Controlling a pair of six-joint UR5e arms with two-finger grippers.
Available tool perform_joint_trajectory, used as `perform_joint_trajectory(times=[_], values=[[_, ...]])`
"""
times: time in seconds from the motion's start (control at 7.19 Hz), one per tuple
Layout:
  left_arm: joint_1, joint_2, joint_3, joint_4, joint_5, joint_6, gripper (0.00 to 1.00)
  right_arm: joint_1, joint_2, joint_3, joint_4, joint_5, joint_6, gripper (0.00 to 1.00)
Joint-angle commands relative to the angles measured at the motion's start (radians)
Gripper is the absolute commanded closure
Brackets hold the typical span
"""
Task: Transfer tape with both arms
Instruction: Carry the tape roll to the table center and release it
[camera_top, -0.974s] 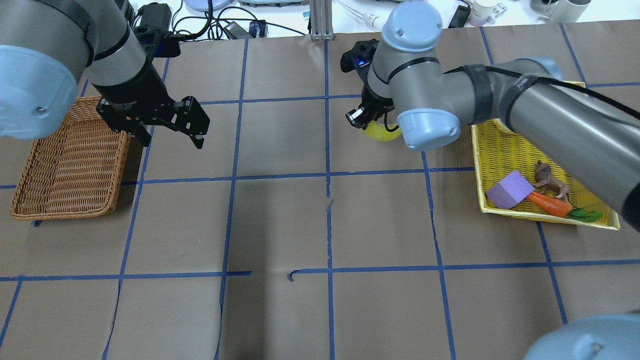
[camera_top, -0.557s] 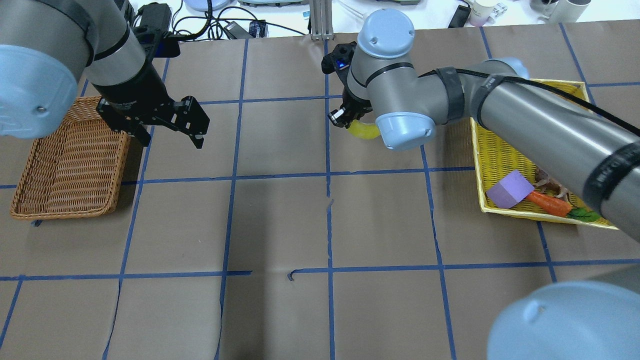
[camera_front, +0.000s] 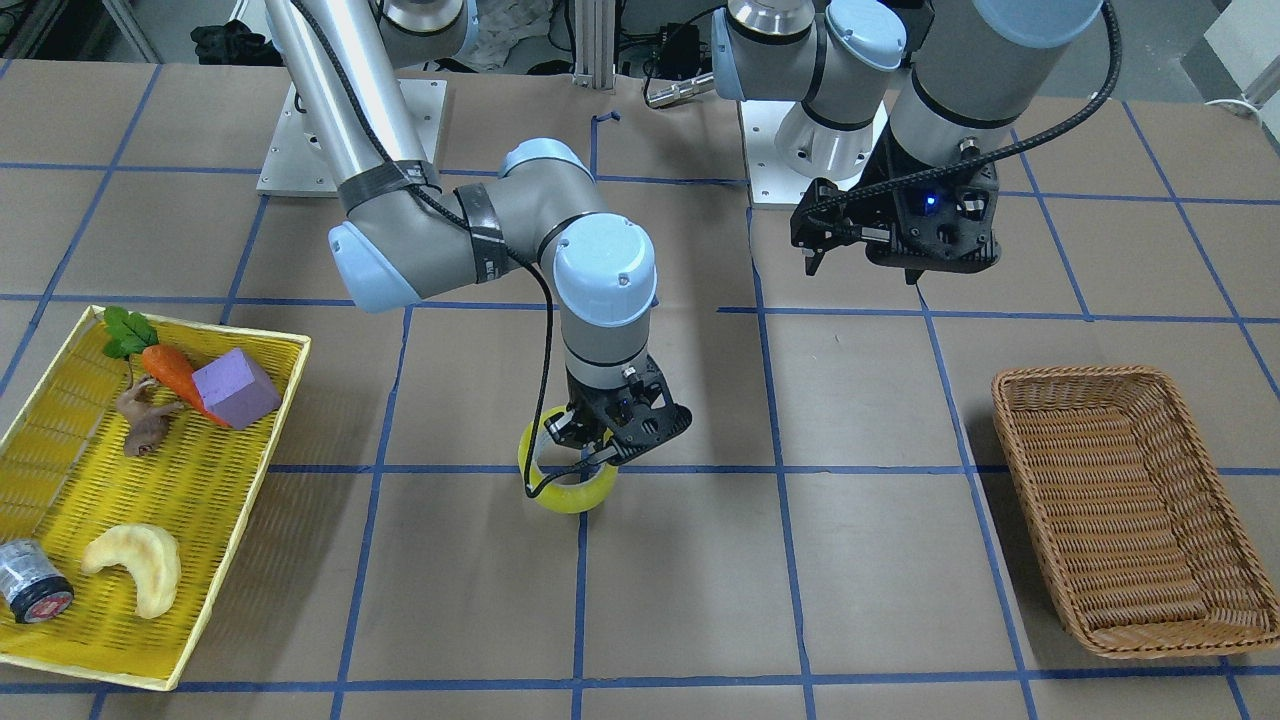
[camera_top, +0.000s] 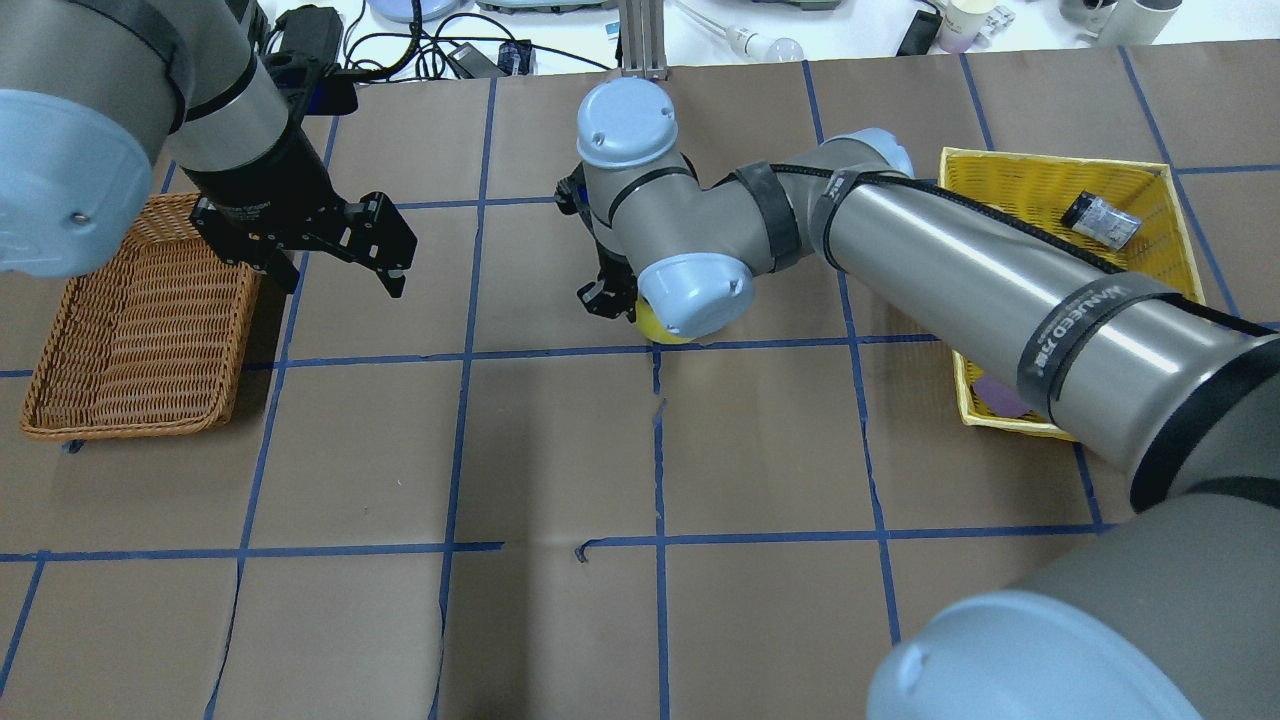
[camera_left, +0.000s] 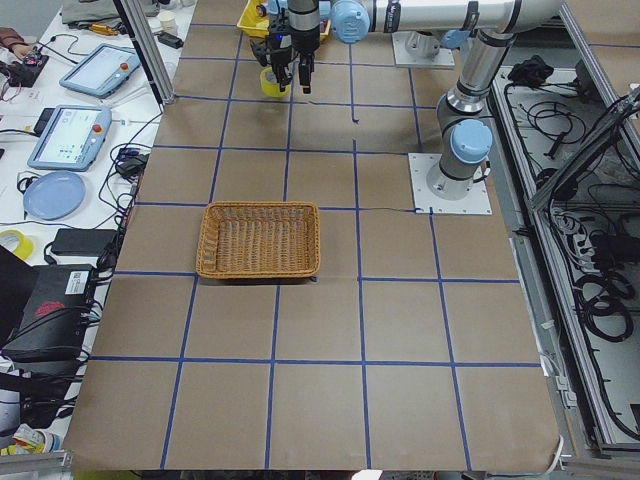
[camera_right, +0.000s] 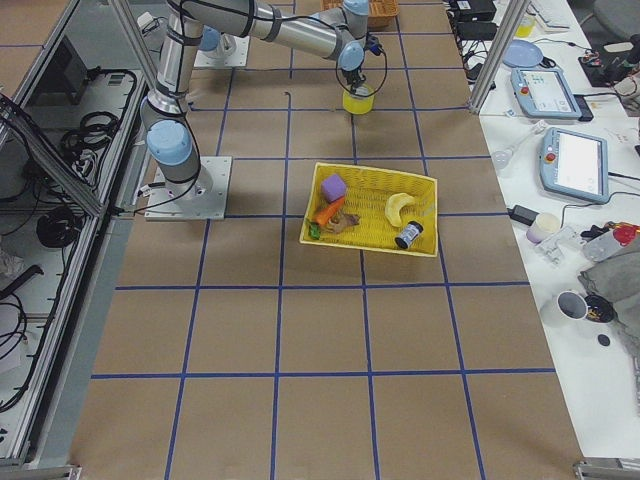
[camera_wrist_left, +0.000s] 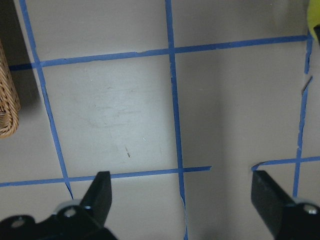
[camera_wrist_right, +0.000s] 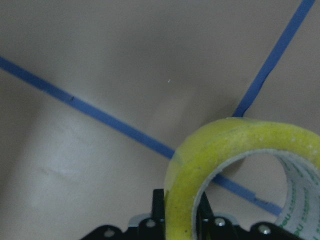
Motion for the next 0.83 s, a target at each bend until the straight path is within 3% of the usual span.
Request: perform_joint_trajectory(times=[0.0,0.14,0.42,0.56,0.7], values=[[0.0,0.0,-0.001,0.0,0.0,0.001,0.0,0.027,-0.083,0.161,-0.071,0.006,0.034,1.0],[0.0,-0.002,0.0,0.0,0.0,0.0,0.0,0.046,-0.084,0.221,-0.169,0.007,0.062,1.0],[0.0,-0.002,0.0,0.0,0.0,0.0,0.0,0.055,-0.079,0.248,-0.223,0.024,0.062,1.0],[0.0,-0.002,0.0,0.0,0.0,0.001,0.0,0.055,-0.081,0.246,-0.217,0.021,0.071,0.84],[0.0,-0.002,0.0,0.0,0.0,0.0,0.0,0.055,-0.078,0.246,-0.205,0.02,0.126,0.01]])
